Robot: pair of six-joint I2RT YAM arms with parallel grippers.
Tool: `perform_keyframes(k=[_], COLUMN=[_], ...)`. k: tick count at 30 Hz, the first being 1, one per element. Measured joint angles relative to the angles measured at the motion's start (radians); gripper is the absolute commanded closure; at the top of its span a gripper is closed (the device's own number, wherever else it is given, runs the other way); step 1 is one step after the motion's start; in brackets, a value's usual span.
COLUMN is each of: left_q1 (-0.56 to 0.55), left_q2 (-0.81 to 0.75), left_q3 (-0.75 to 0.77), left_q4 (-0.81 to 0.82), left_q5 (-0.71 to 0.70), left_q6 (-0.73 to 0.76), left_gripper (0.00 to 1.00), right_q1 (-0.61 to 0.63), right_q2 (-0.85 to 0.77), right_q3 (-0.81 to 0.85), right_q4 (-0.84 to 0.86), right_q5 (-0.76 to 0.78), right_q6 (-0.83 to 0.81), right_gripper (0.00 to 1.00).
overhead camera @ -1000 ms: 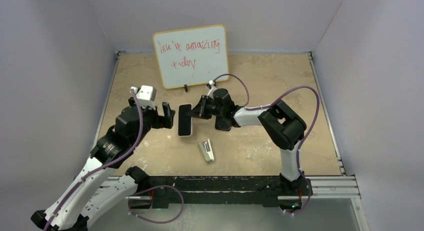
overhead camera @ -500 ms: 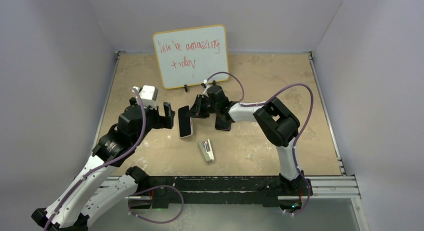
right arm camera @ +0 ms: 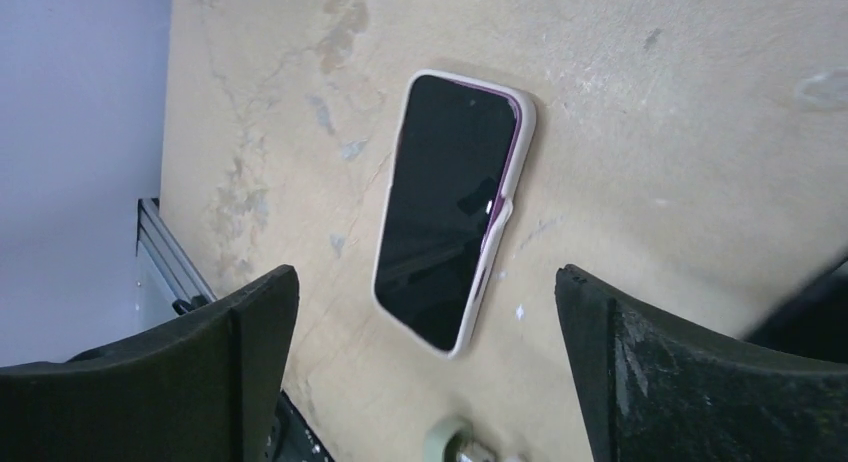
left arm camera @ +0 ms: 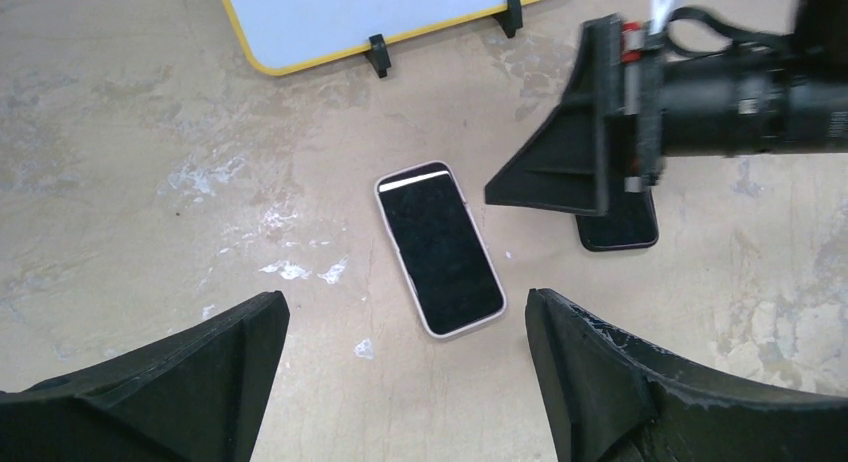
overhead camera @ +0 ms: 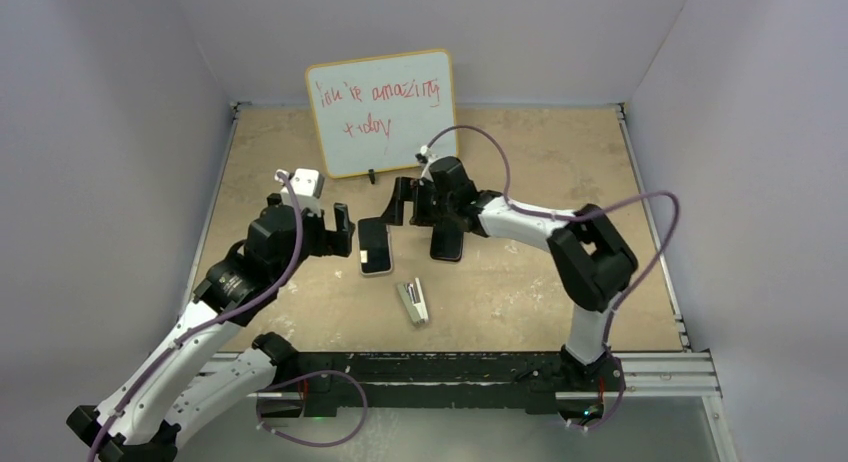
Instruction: Put the phone into the phone case
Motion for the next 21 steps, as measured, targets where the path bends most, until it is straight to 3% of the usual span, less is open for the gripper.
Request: perform_keyframes(k=[13,21], left_q1=[0.0,0.0], left_q2=[0.039,0.01], left_q3=[0.0,-0.011], left_q4=[0.067,0.15], left_q5=[0.138,0.244], left_q6=[-0.05,-0.097], left_gripper=[0.04,0.04], right_q1=[0.0,0.0], right_q2=[-0.692,-1.061], right_q3=[-0.291,-0.374], right_q4=[-0.259,-0.388], right_q5=[0.286,0.441], right_q6=[-0.087,-0.084], right_gripper=[0.01,0.01])
